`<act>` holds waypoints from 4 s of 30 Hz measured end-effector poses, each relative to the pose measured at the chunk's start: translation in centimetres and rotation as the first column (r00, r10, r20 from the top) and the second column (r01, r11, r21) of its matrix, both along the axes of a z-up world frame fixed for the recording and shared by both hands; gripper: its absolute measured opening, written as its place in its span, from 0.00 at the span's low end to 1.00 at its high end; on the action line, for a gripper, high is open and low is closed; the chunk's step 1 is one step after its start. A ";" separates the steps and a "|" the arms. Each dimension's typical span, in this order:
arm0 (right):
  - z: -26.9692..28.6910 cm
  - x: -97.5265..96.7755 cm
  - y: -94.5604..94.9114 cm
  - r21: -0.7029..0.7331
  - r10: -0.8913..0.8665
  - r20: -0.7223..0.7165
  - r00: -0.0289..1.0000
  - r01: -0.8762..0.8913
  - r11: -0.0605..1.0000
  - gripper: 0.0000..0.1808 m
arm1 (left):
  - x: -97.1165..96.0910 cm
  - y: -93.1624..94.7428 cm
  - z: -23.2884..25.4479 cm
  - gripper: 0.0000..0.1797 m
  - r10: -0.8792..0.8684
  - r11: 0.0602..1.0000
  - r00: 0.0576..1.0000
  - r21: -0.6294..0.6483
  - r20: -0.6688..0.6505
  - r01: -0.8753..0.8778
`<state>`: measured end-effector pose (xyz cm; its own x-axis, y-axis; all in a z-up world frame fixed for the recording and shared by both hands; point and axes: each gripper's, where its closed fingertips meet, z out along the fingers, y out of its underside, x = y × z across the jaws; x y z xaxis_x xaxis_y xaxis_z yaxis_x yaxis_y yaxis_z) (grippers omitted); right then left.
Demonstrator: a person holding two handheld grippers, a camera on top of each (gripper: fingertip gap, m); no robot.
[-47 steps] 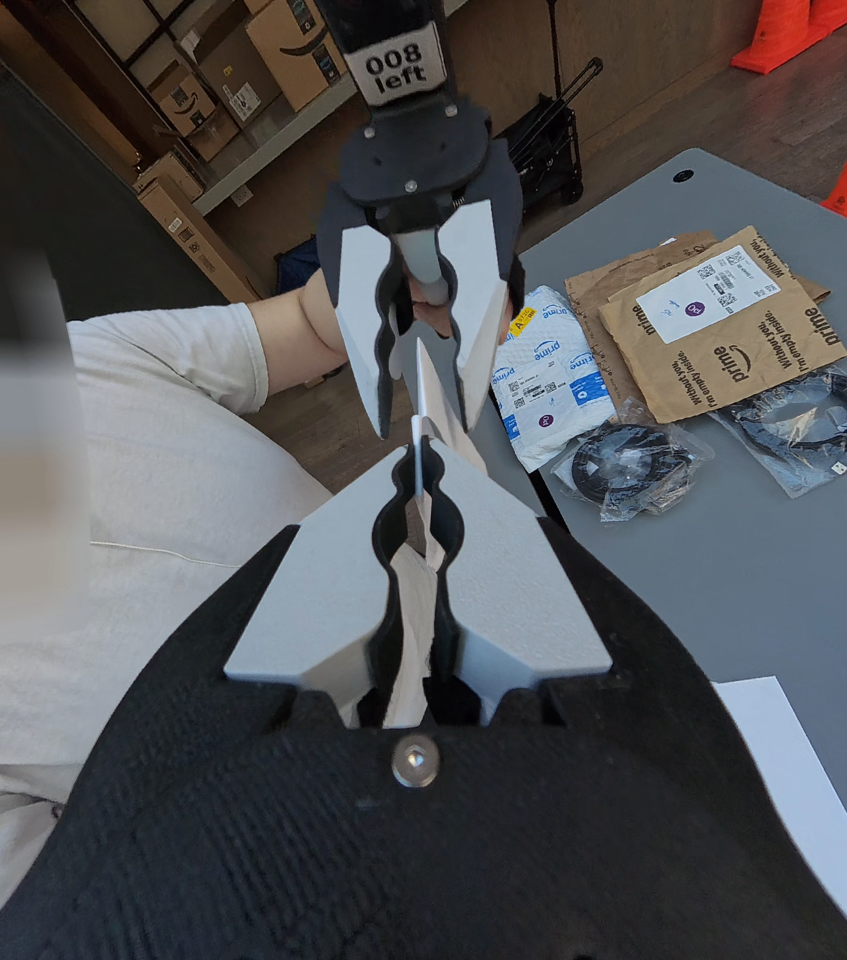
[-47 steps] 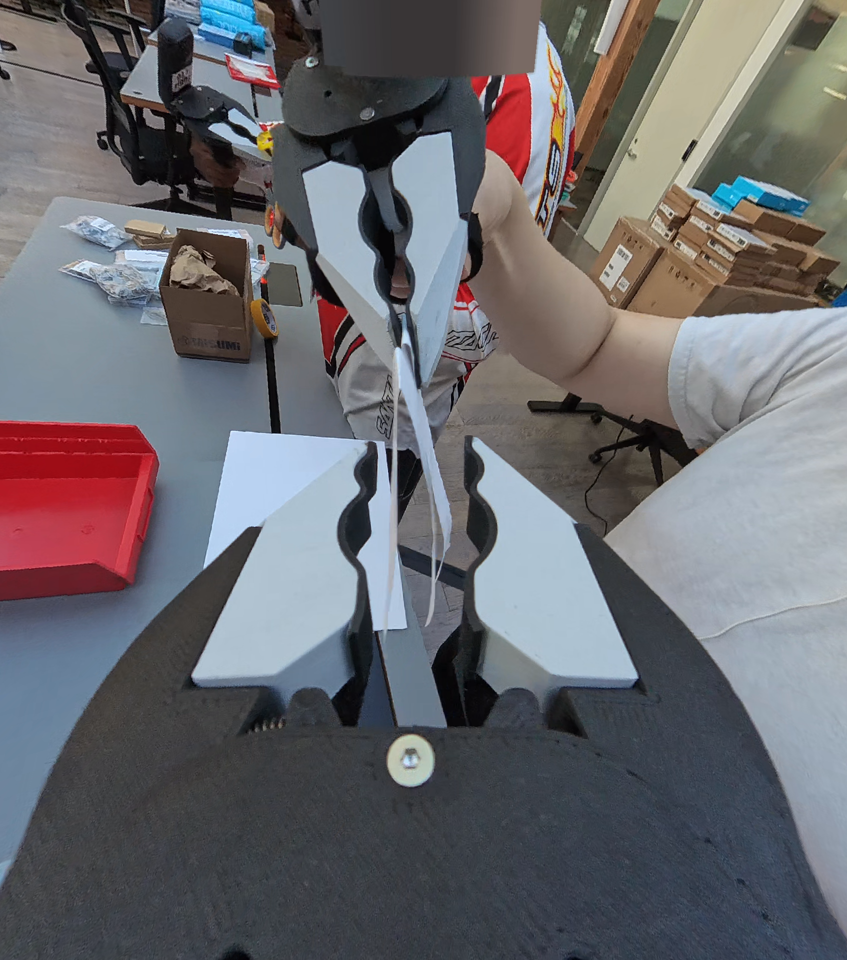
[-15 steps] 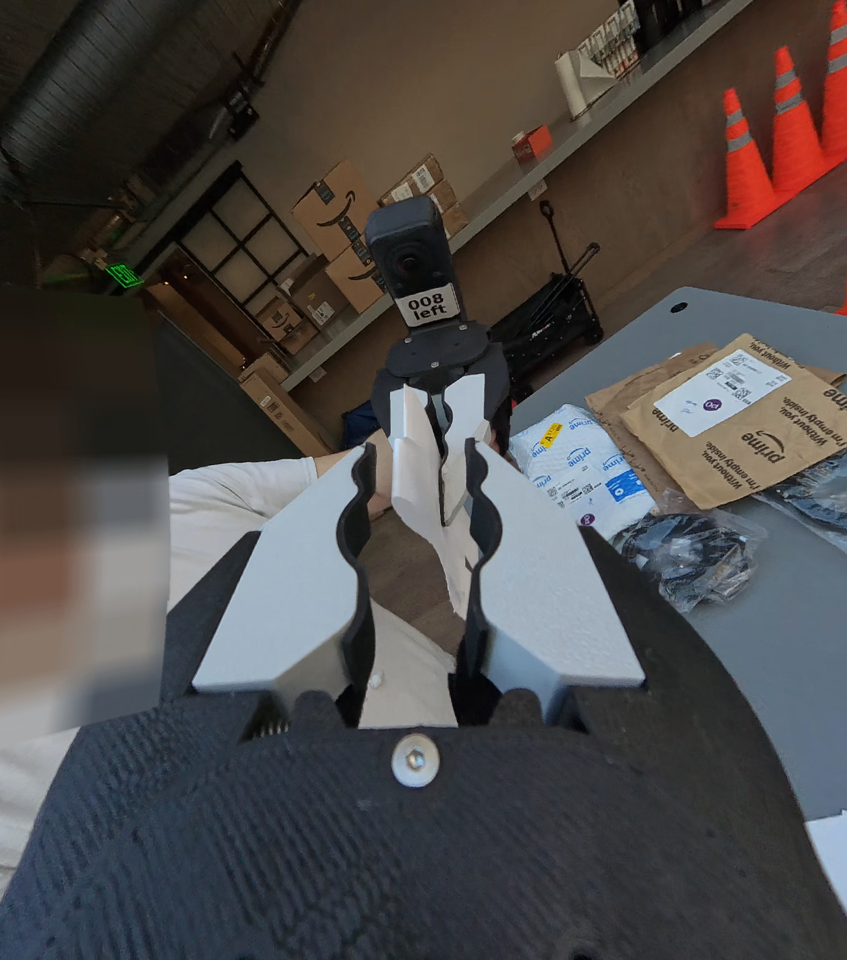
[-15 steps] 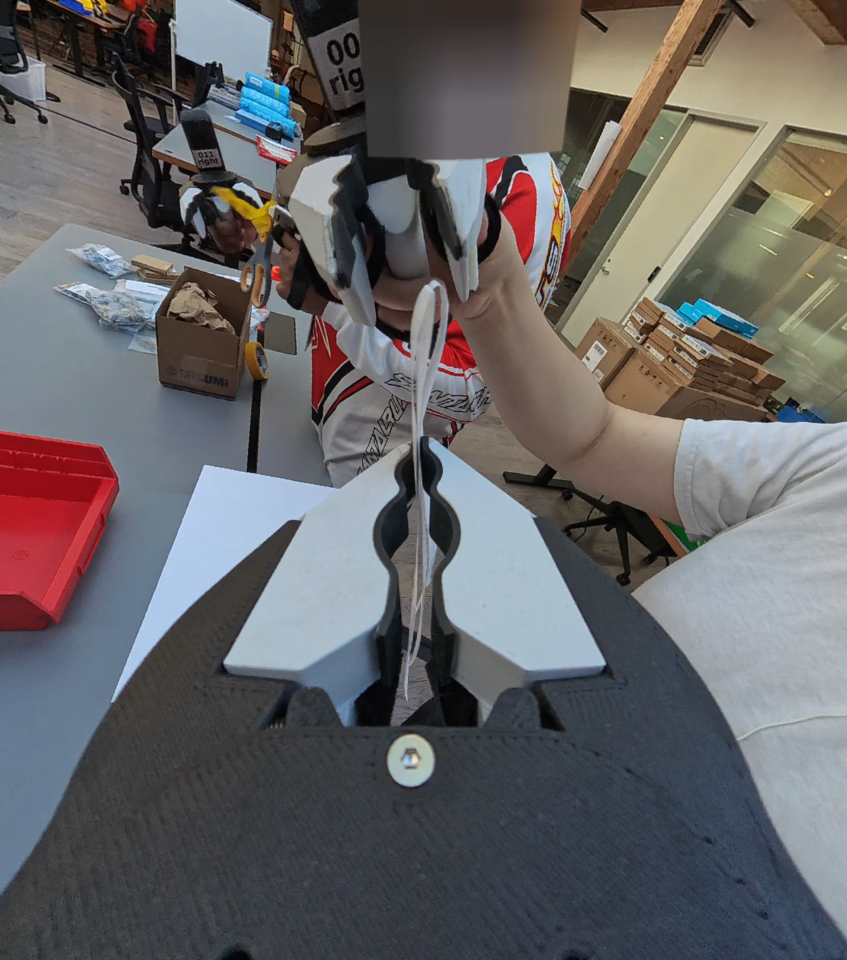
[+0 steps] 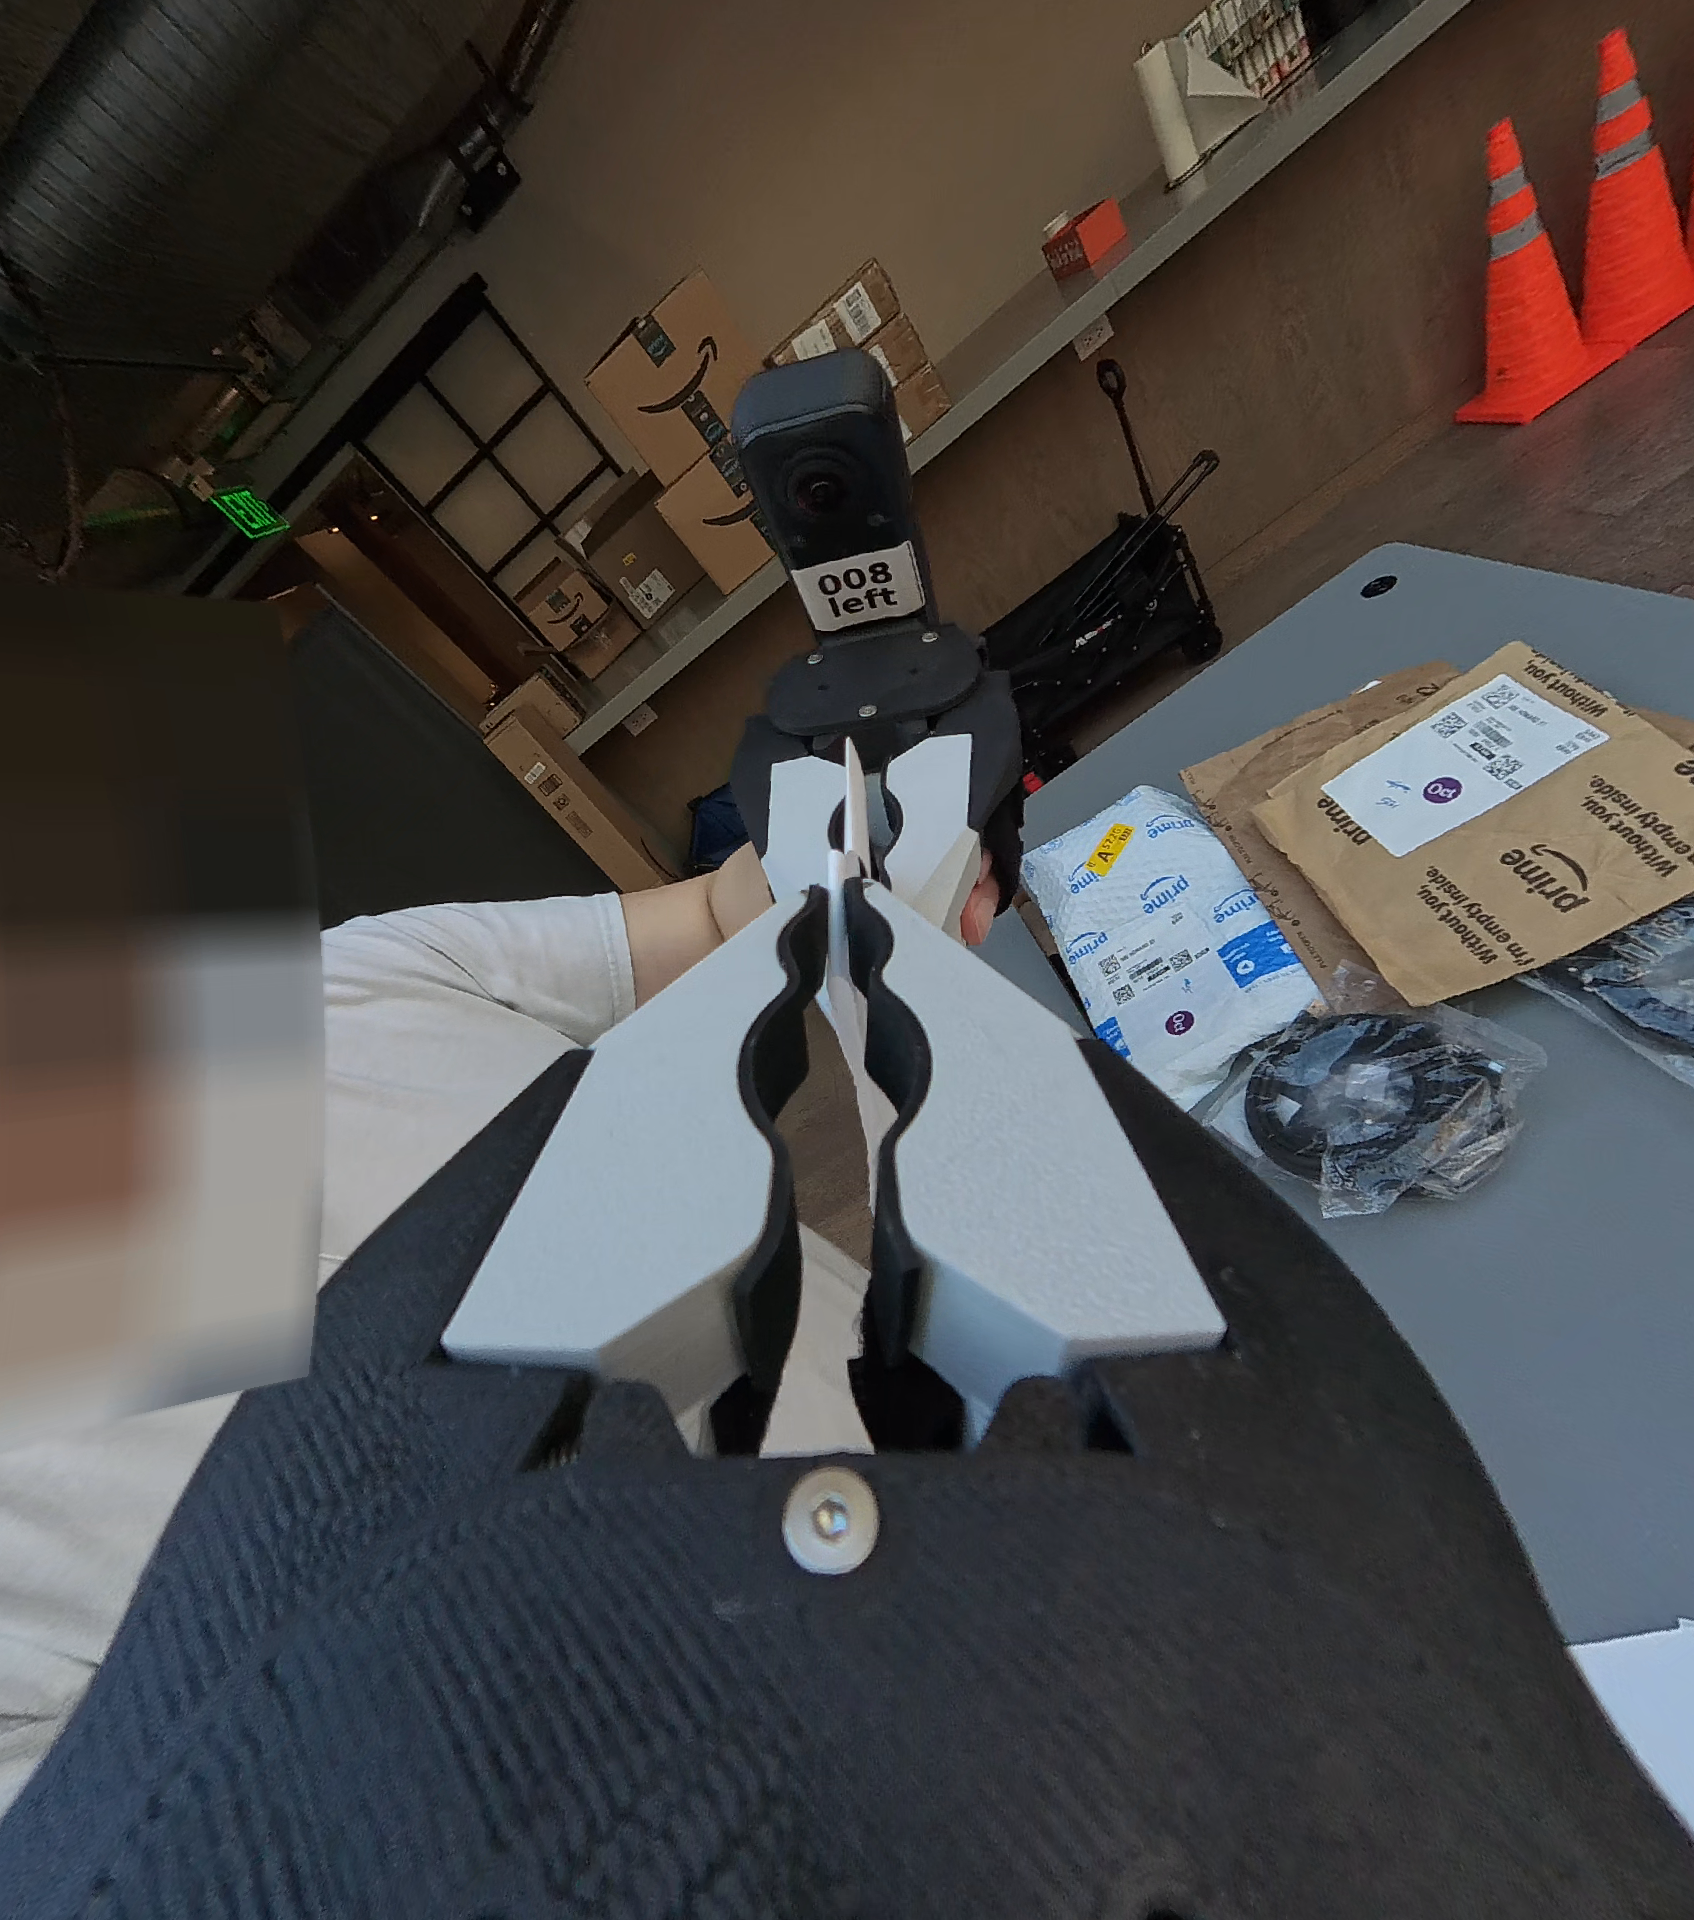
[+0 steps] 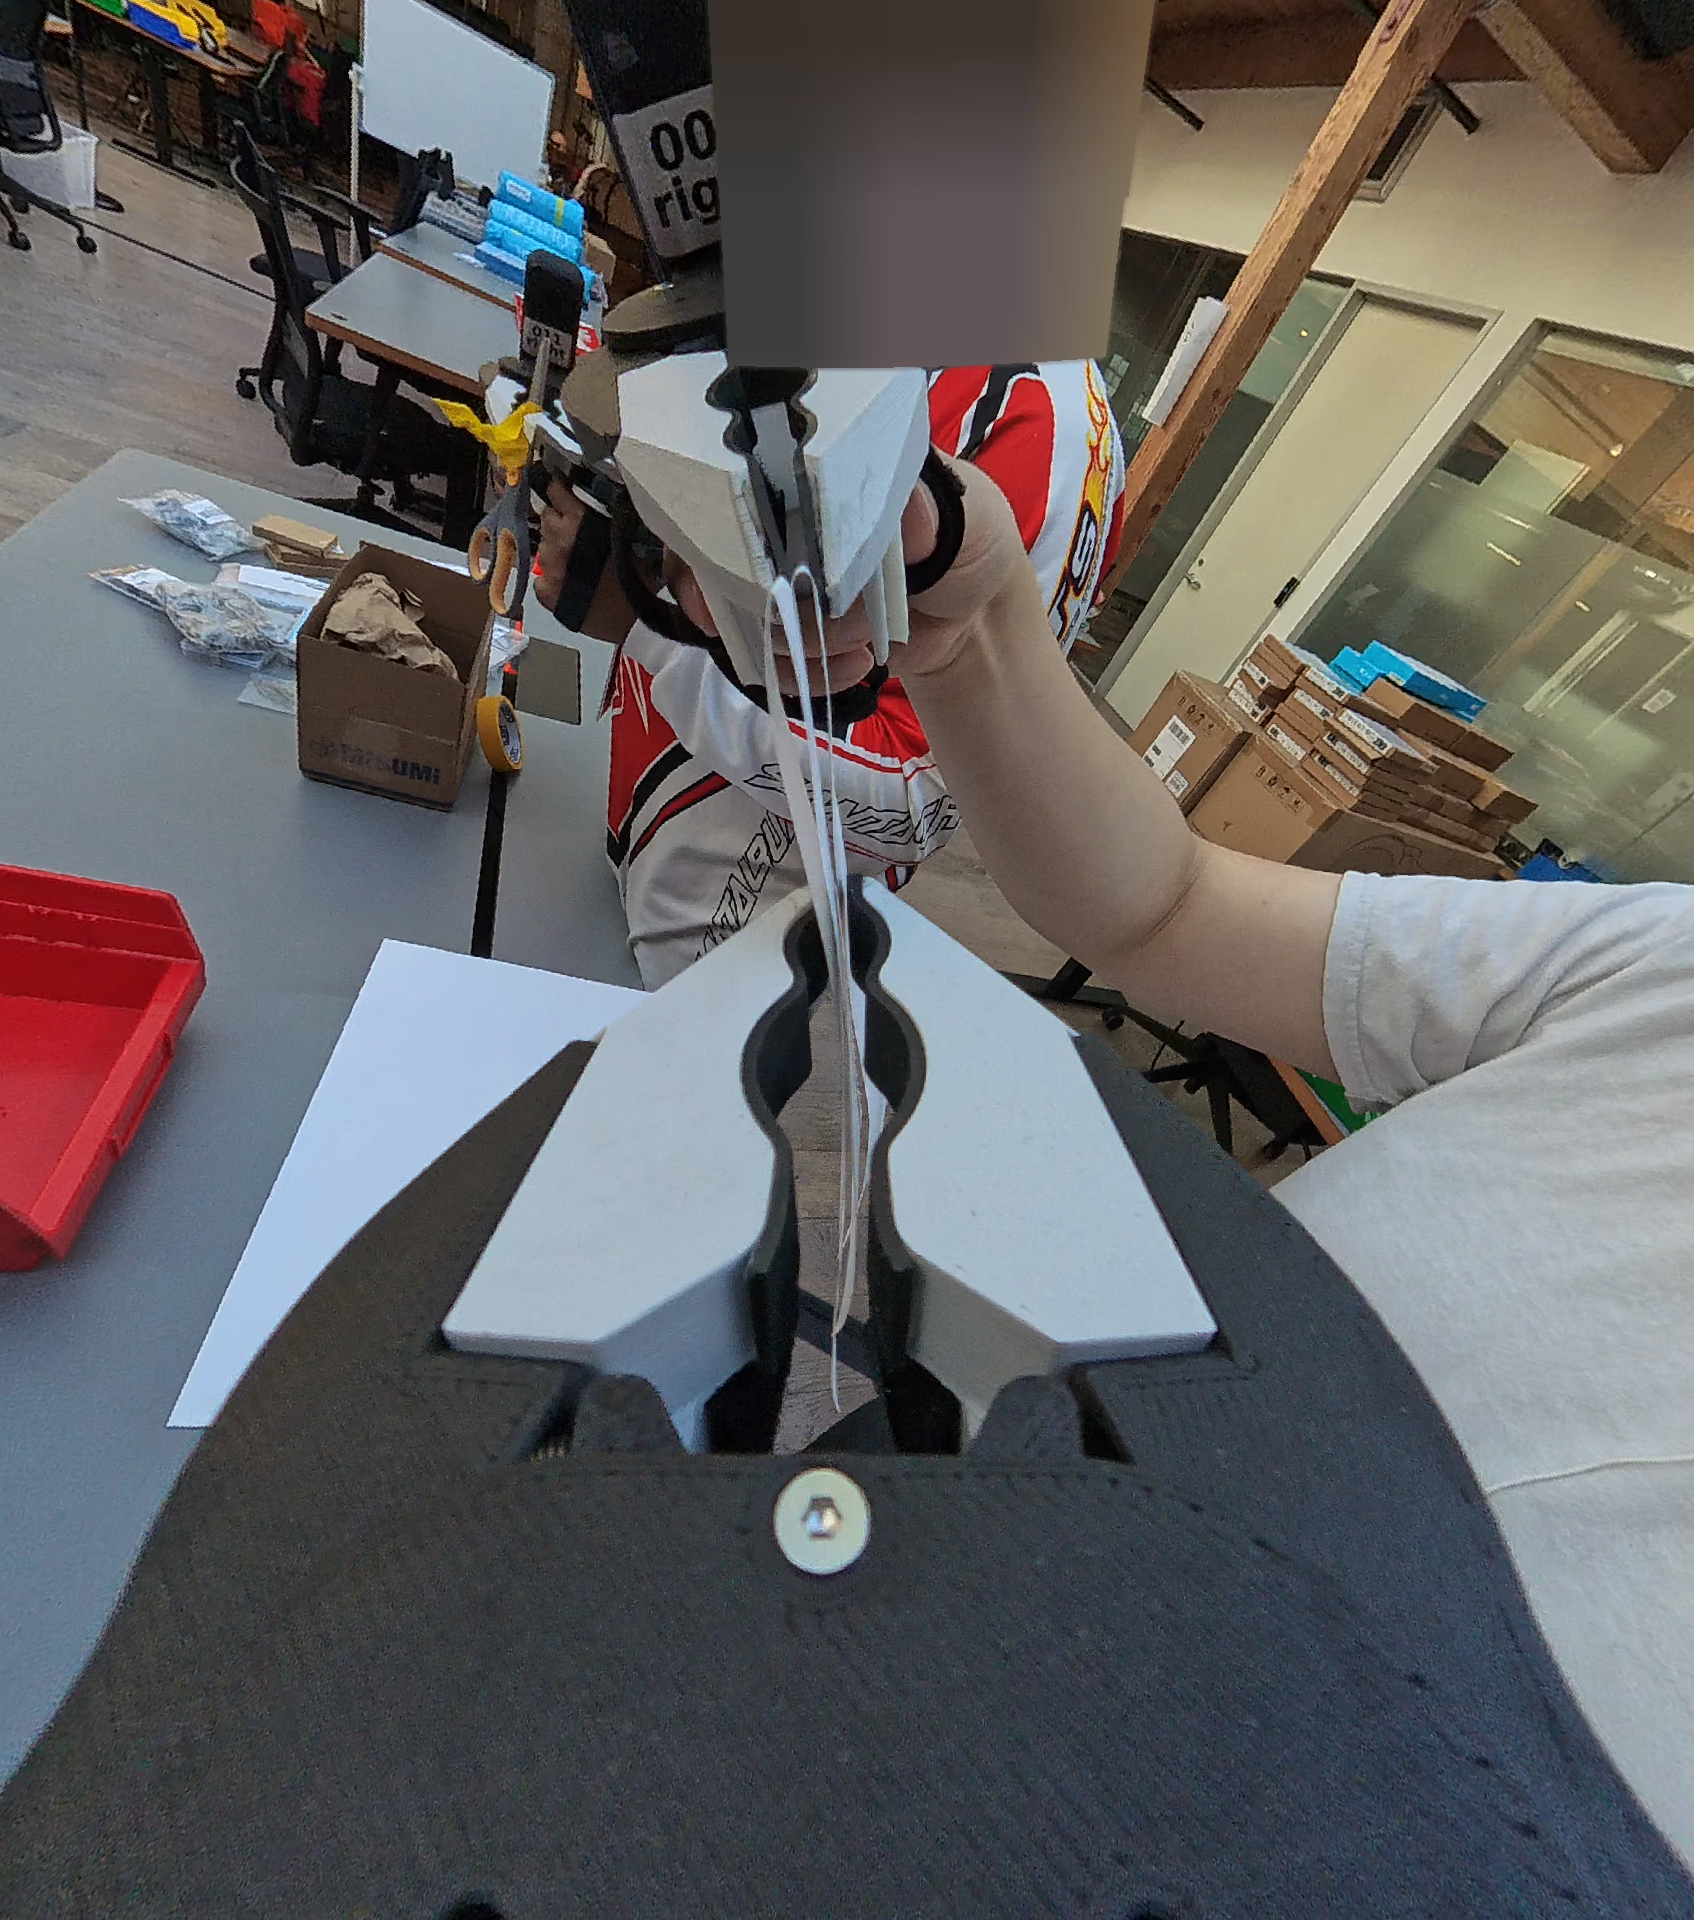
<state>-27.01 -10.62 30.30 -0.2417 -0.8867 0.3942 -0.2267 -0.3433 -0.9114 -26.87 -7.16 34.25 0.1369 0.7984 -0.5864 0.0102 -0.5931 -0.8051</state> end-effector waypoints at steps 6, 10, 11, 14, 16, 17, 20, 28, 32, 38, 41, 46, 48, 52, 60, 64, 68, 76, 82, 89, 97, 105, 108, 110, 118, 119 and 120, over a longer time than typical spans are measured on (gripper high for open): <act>0.4 0.3 0.1 -0.049 0.002 0.019 1.000 -0.001 0.999 0.00 | 0.5 0.8 0.2 0.01 -0.071 0.993 0.996 0.103 0.056 0.065; 0.6 0.7 0.3 -0.058 0.015 0.025 1.000 -0.013 0.998 0.00 | 0.5 0.9 0.5 0.01 -0.086 0.988 0.994 0.133 0.066 0.076; 0.5 0.7 0.3 -0.056 0.015 0.025 1.000 -0.014 0.998 0.00 | 0.5 0.9 0.5 0.01 -0.089 0.987 0.994 0.141 0.071 0.078; 0.5 1.0 0.3 -0.055 0.012 0.028 1.000 -0.011 0.998 0.00 | 0.6 1.1 0.5 0.01 -0.096 0.984 0.992 0.155 0.077 0.083; 0.5 1.1 0.3 -0.046 0.008 0.023 1.000 -0.007 0.999 0.00 | 0.6 1.1 0.5 0.01 -0.097 0.983 0.992 0.163 0.080 0.083; 0.4 1.2 0.4 -0.039 0.007 0.016 1.000 -0.007 0.999 0.00 | 0.6 1.2 0.4 0.01 -0.103 0.982 0.991 0.168 0.088 0.087; 0.4 1.3 0.5 -0.022 0.010 0.016 1.000 -0.009 1.000 0.00 | 0.7 1.1 0.6 0.01 -0.105 0.979 0.991 0.185 0.083 0.088; 1.3 1.0 0.3 0.081 -0.006 0.050 0.999 0.002 0.997 0.00 | 0.7 1.0 2.1 0.26 -0.063 0.977 0.998 0.206 0.027 0.056; 1.5 0.9 0.8 0.140 0.000 0.058 0.998 -0.008 0.990 0.00 | 1.5 1.6 4.1 0.23 -0.007 0.984 0.998 0.176 -0.060 0.017; 1.3 0.8 1.0 0.183 0.022 0.048 0.999 -0.031 0.983 0.00 | 0.3 0.6 3.1 0.19 0.114 0.988 0.993 0.105 -0.020 -0.111; 1.2 0.8 1.1 0.180 0.028 0.044 0.999 -0.036 0.983 0.00 | -0.1 0.5 2.3 0.16 0.121 0.989 0.993 0.080 0.015 -0.122; 1.0 0.7 1.5 0.167 0.039 0.036 0.999 -0.044 0.985 0.00 | -0.3 0.5 2.1 0.11 0.120 0.990 0.993 0.067 0.016 -0.121; 0.9 0.8 1.7 0.162 0.050 0.034 0.998 -0.055 0.985 0.00 | -0.4 0.7 1.6 0.11 0.101 0.992 0.994 0.071 0.039 -0.104; 0.8 0.9 1.8 0.158 0.046 0.033 0.998 -0.050 0.986 0.00 | -0.6 0.6 1.8 0.03 0.114 0.992 0.993 0.051 0.016 -0.115; 0.5 1.0 2.1 0.159 0.055 0.022 0.998 -0.058 0.986 0.00 | -0.2 1.5 1.3 0.00 0.059 0.992 0.995 0.109 0.082 -0.067; 0.4 1.1 2.2 0.150 0.057 0.021 0.998 -0.060 0.987 0.00 | -0.1 2.0 1.1 0.00 0.001 0.988 0.993 0.154 0.114 -0.019; 0.6 1.1 2.4 0.134 0.057 0.028 0.998 -0.061 0.989 0.00 | -0.5 1.2 1.7 0.01 0.048 0.989 0.997 0.139 0.064 -0.056; 0.9 1.1 2.1 0.143 0.054 0.038 0.998 -0.059 0.988 0.00 | -0.7 1.5 2.0 0.00 0.041 0.995 0.999 0.092 0.011 -0.042; 0.5 1.3 1.7 0.158 0.054 0.021 0.998 -0.056 0.986 0.00 | -0.5 1.8 1.3 0.00 -0.021 0.987 0.996 0.158 0.089 0.007; 0.7 0.9 2.0 0.140 0.062 0.034 0.998 -0.066 0.988 0.00 | -0.5 1.4 2.0 0.17 -0.029 0.982 0.995 0.190 0.092 0.011; 0.8 0.9 1.7 0.156 0.060 0.029 0.998 -0.064 0.986 0.00 | -0.5 1.1 2.1 0.00 0.022 0.990 0.999 0.139 0.028 -0.026; 0.6 1.0 1.8 0.145 0.062 0.031 0.998 -0.066 0.987 0.00 | 0.1 1.4 2.1 0.00 0.004 0.989 1.000 0.150 0.013 -0.006; 0.7 1.1 1.8 0.142 0.059 0.035 0.998 -0.063 0.988 0.00 | 0.4 1.7 1.2 0.00 -0.016 0.986 0.997 0.164 0.071 0.004; 0.8 1.1 1.9 0.143 0.060 0.037 0.998 -0.065 0.988 0.00 | 0.5 1.7 1.4 0.00 -0.028 0.979 0.998 0.204 0.061 0.015; 0.7 1.4 2.0 0.138 0.057 0.034 0.998 -0.061 0.989 0.00 | 0.1 0.8 1.7 0.12 0.019 0.982 1.000 0.186 0.020 -0.023; 0.6 1.4 2.0 0.138 0.057 0.033 0.998 -0.061 0.989 0.00 | 0.1 0.6 1.6 0.02 0.032 0.981 0.999 0.192 0.023 -0.036; 0.6 1.4 2.1 0.137 0.057 0.033 0.998 -0.061 0.989 0.00 | 0.1 0.7 1.6 0.00 0.027 0.981 0.999 0.192 0.025 -0.032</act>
